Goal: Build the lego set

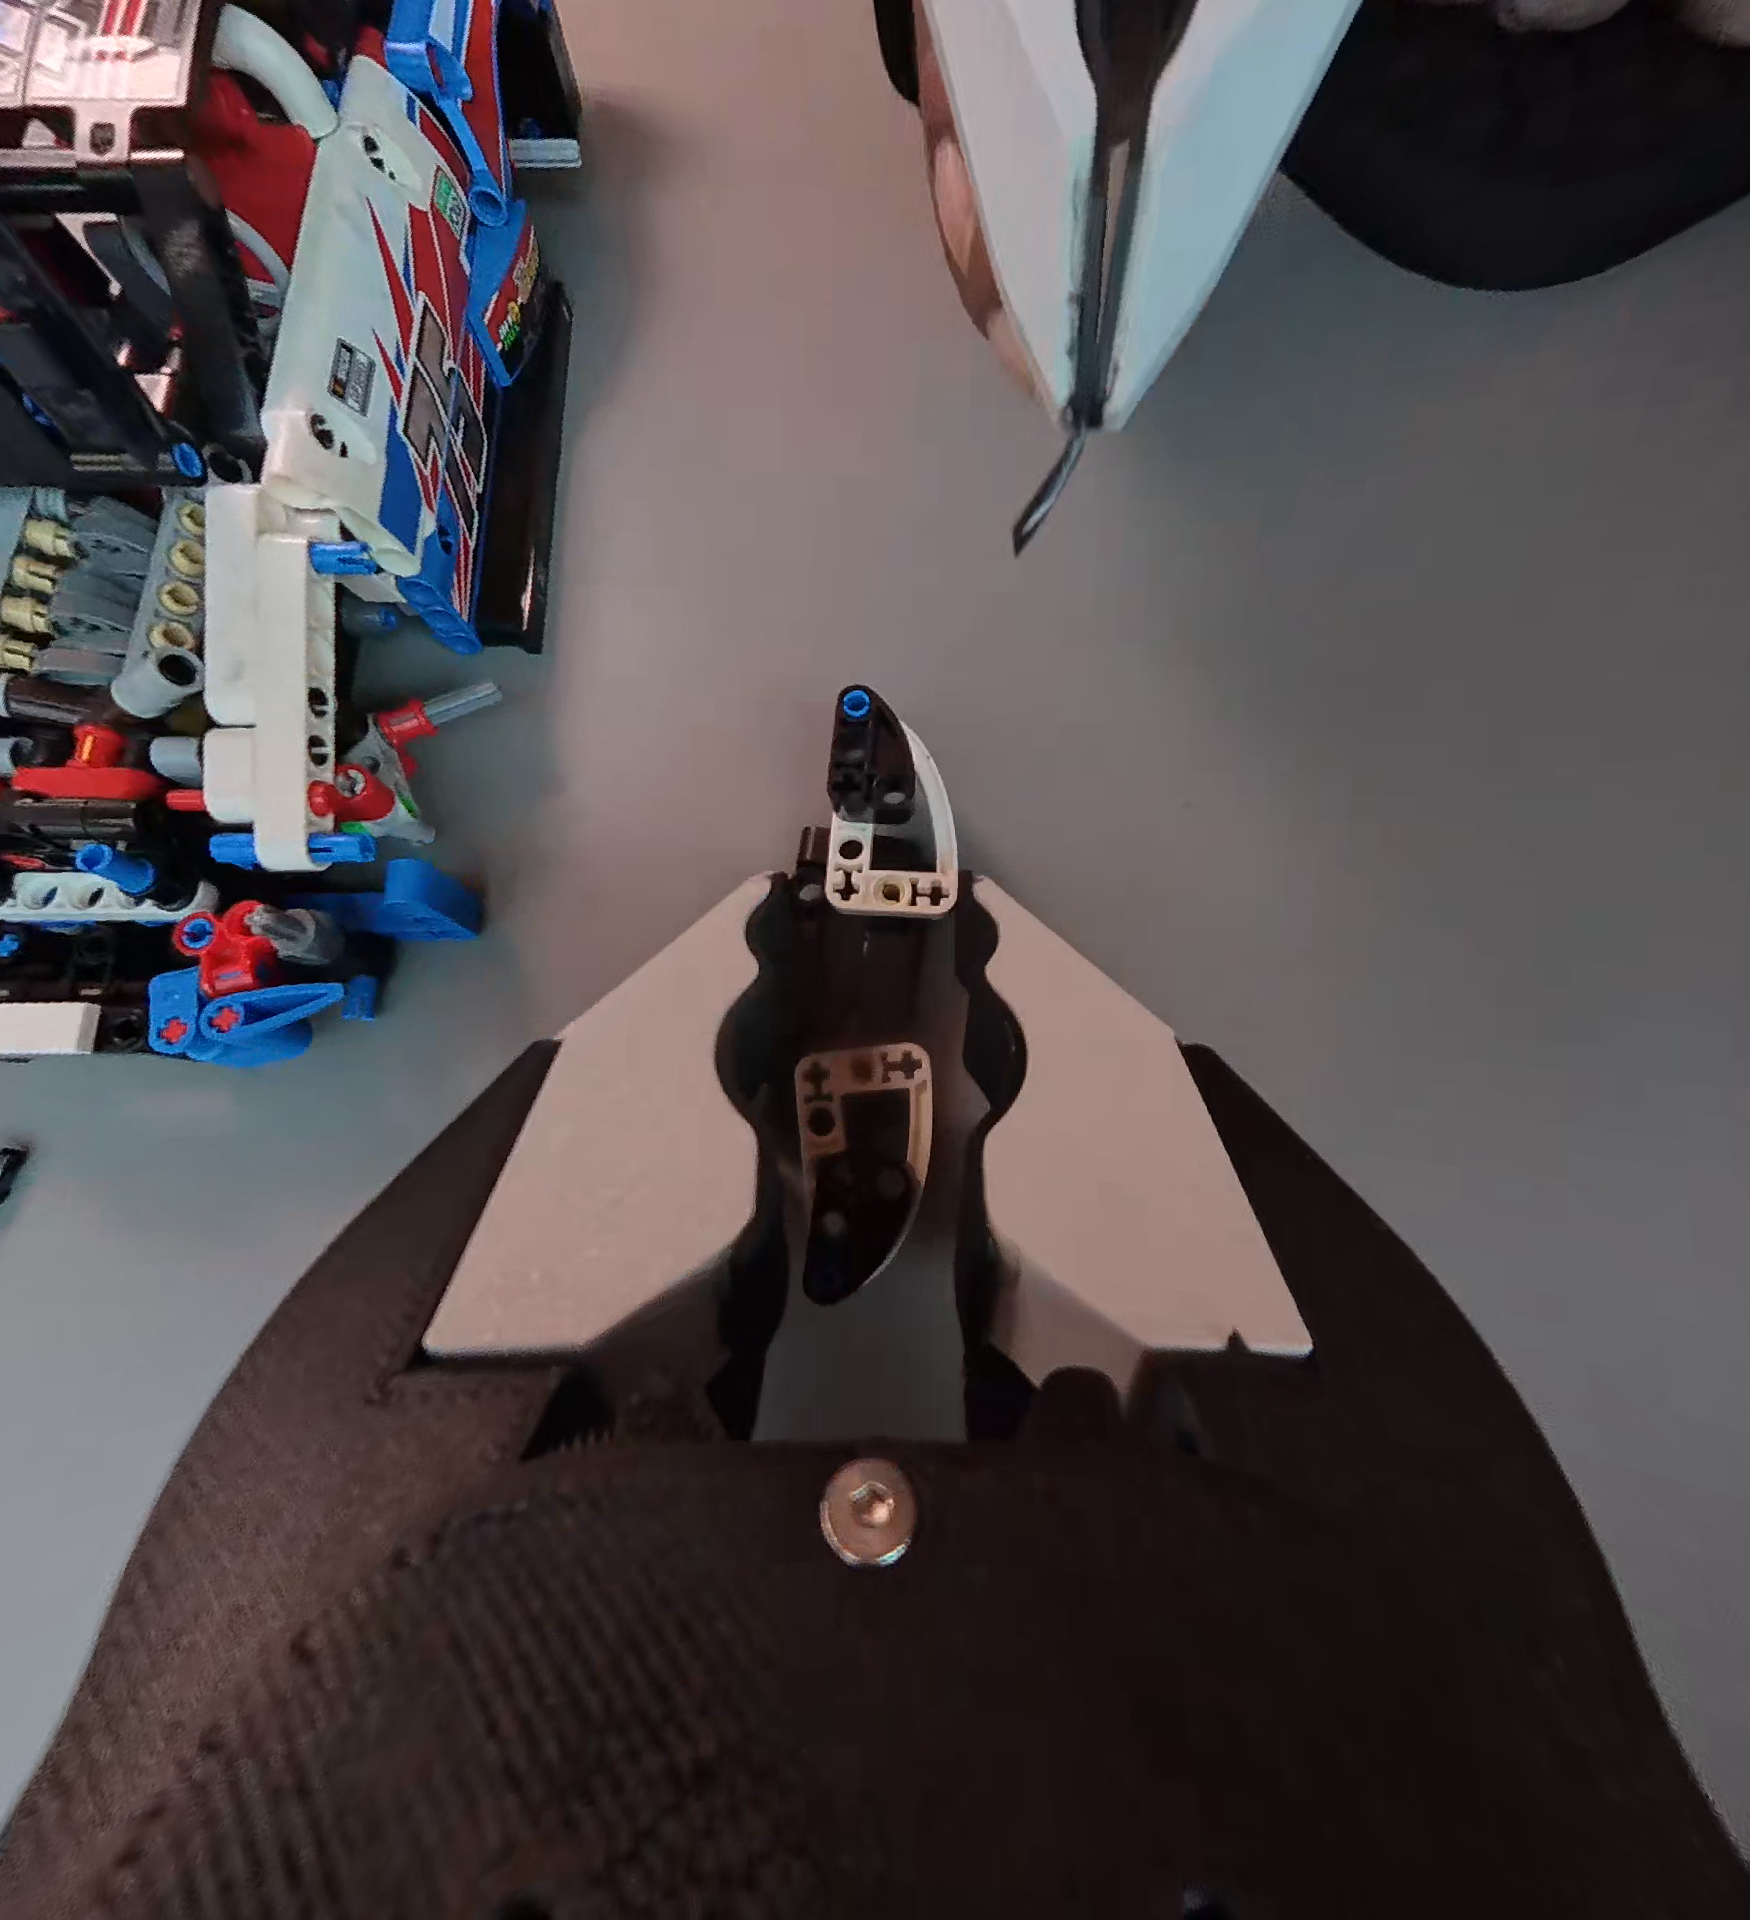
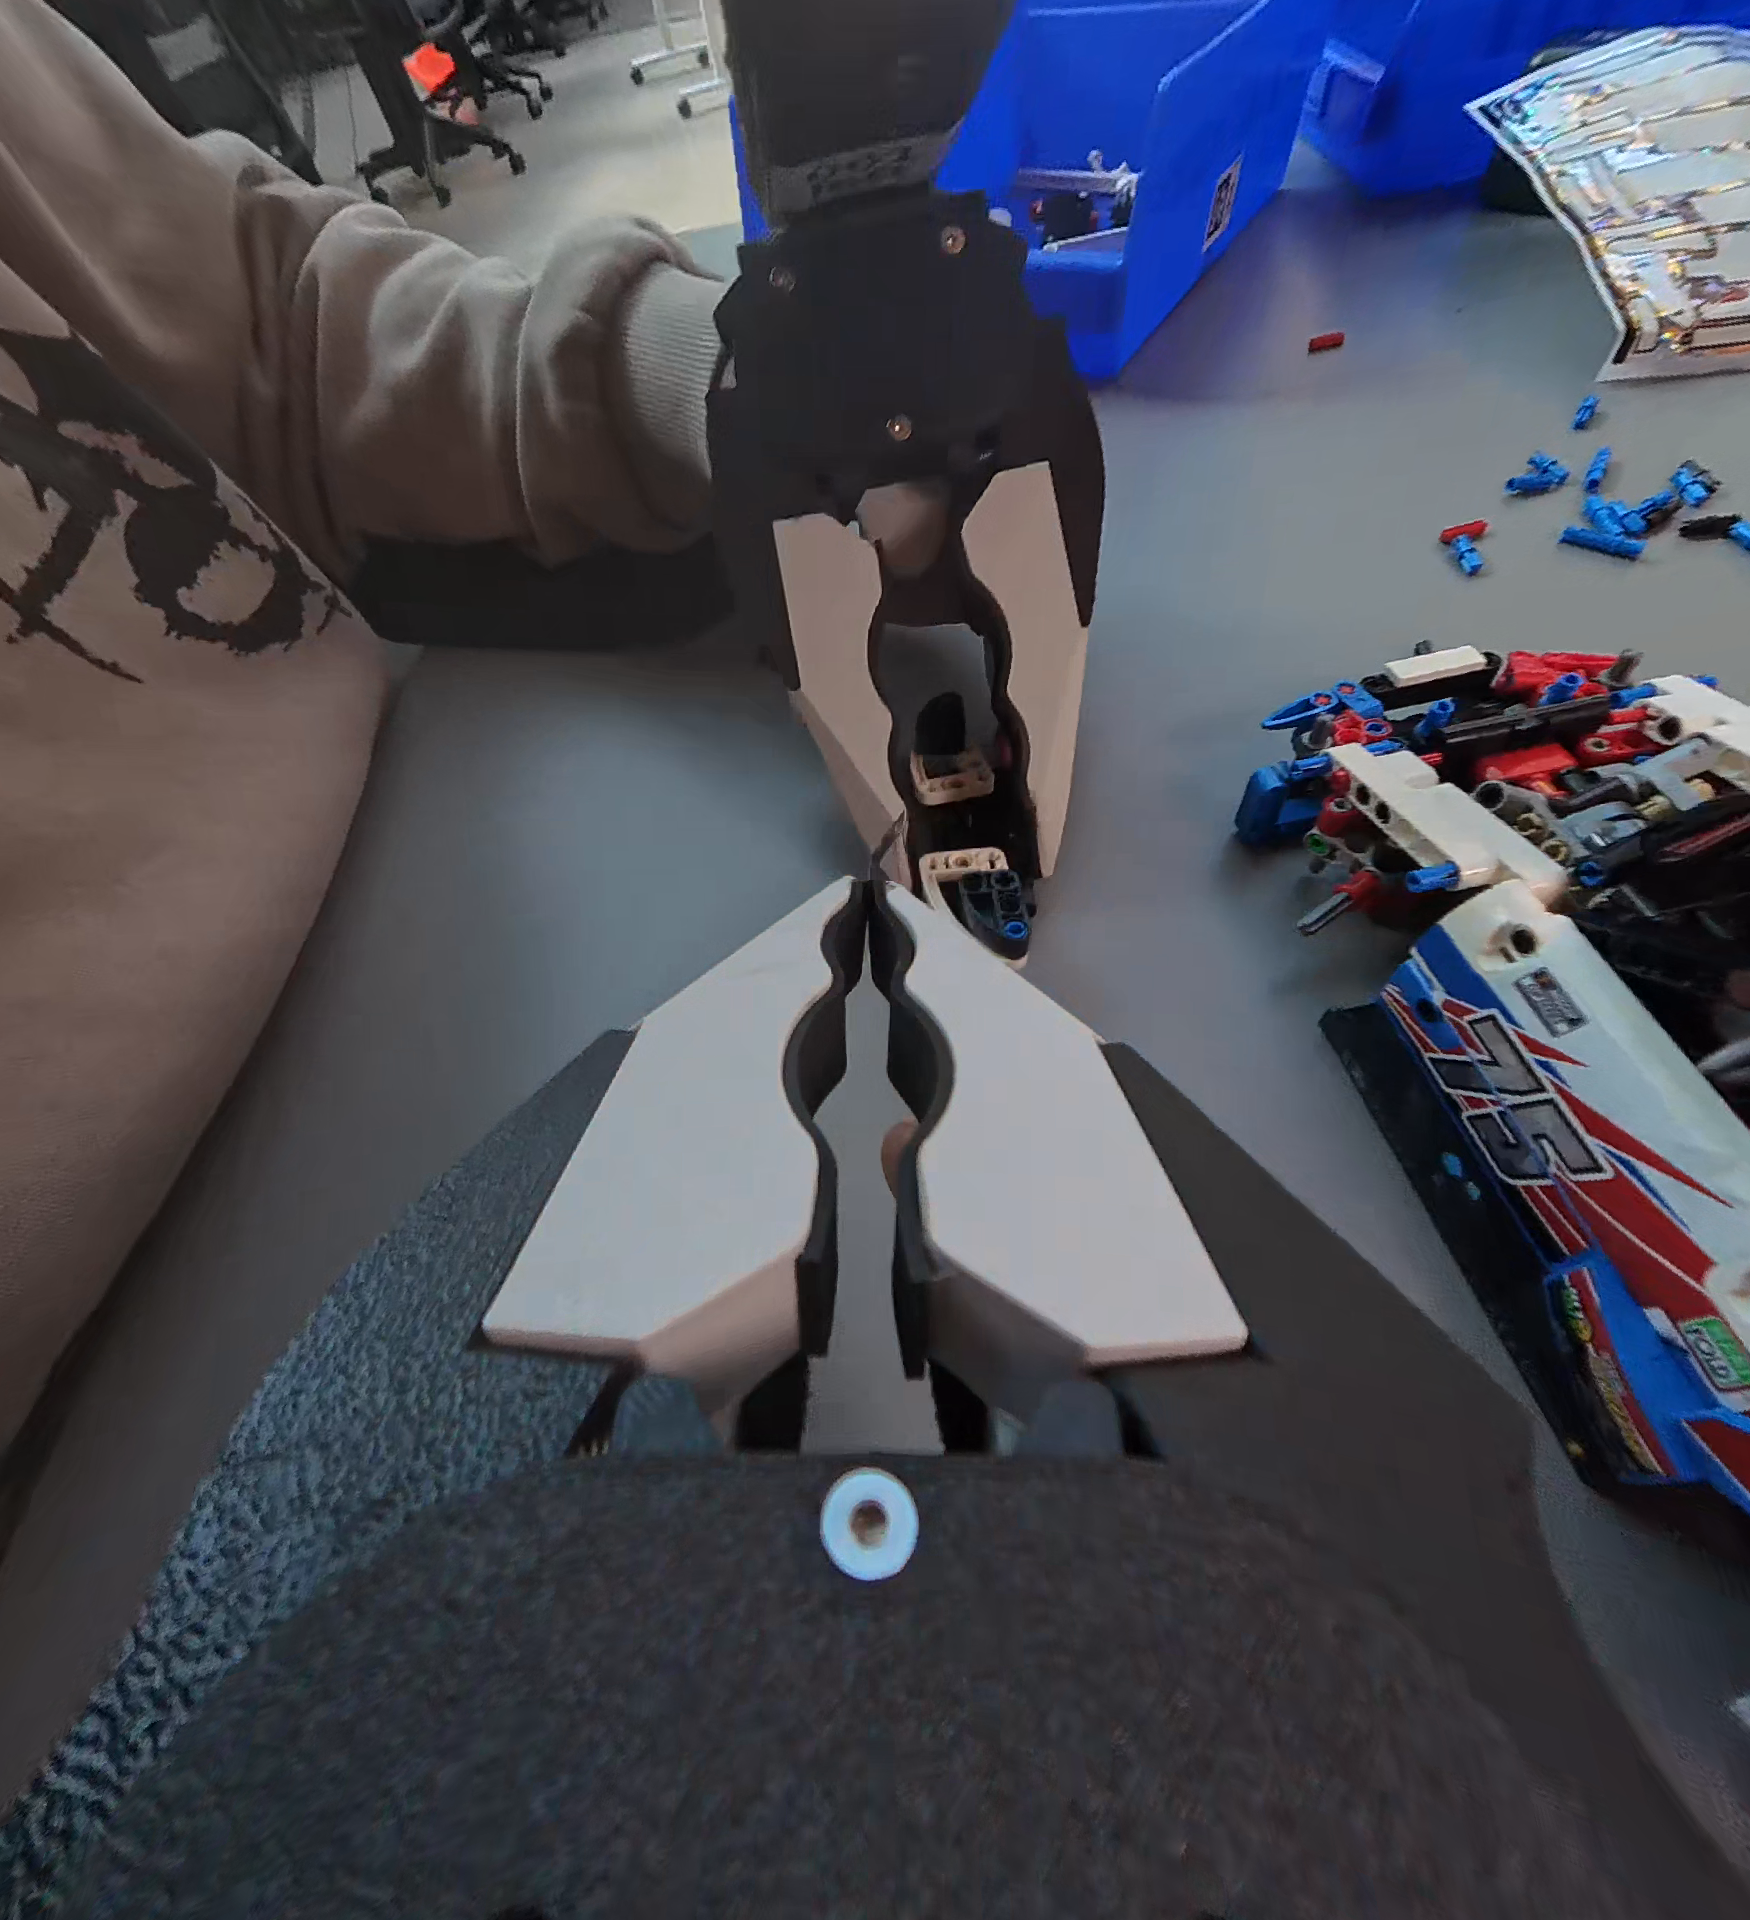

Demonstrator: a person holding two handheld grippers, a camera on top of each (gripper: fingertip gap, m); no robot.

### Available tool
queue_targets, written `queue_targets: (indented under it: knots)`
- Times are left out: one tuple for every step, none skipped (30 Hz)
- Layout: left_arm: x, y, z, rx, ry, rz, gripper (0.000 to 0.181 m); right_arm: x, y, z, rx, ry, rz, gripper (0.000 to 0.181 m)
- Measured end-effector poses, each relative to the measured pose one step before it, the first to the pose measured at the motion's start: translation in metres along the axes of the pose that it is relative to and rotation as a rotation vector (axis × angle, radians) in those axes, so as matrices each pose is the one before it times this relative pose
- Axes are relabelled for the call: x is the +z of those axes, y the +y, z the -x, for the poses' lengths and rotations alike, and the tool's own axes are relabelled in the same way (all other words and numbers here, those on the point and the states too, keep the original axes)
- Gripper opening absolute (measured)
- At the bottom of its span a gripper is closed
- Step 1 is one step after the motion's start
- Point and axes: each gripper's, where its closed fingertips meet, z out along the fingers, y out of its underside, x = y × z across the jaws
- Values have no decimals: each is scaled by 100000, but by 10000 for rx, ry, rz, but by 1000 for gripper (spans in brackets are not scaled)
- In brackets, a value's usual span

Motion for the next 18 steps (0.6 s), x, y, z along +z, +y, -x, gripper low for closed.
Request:
queue_targets:
  knots:
    - [-133,-193,-164,-202,197,-194,29,213,355,209,-18,-140,115,0]
    - [-134,-280,-310,-289,325,-247,29,164,236,192,35,-167,50,0]
    - [-155,-297,-376,-338,390,-238,28,101,53,205,83,-188,-53,0]
    - [-146,-301,-347,-314,373,-229,28,21,-104,206,113,-195,-121,0]
    - [-165,-318,-359,-279,374,-237,27,-51,-142,204,109,-179,-113,0]
    - [-169,-305,-444,-277,431,-232,26,-74,-126,222,104,-184,-87,0]
    - [-162,-273,-494,-313,479,-220,26,-104,-83,352,124,-268,-44,0]
    - [-132,-190,-220,-307,312,-178,26,-101,-136,335,138,-258,-93,0]
    - [-97,-53,129,-164,46,-98,26,-97,-190,151,135,-156,-136,0]
    - [-78,112,178,-9,-41,14,26,-85,-114,-22,112,-47,-90,0]
    - [-42,165,62,27,-3,60,26,-74,-34,-123,80,14,-46,0]
    - [-13,70,73,-9,-22,22,26,-54,4,-151,54,40,-32,0]
    - [9,24,49,-27,-14,1,27,-35,16,-169,42,52,-28,0]
    - [36,42,33,-19,-8,16,27,-17,25,-133,42,38,-10,0]
    - [27,81,99,37,-75,46,27,7,48,-113,31,34,10,0]
    - [47,141,180,105,-160,97,27,14,38,-83,5,39,17,0]
    - [55,175,228,184,-234,137,27,21,65,-62,-11,35,25,0]
    - [94,210,191,260,-256,166,27,34,99,-54,-13,31,48,0]
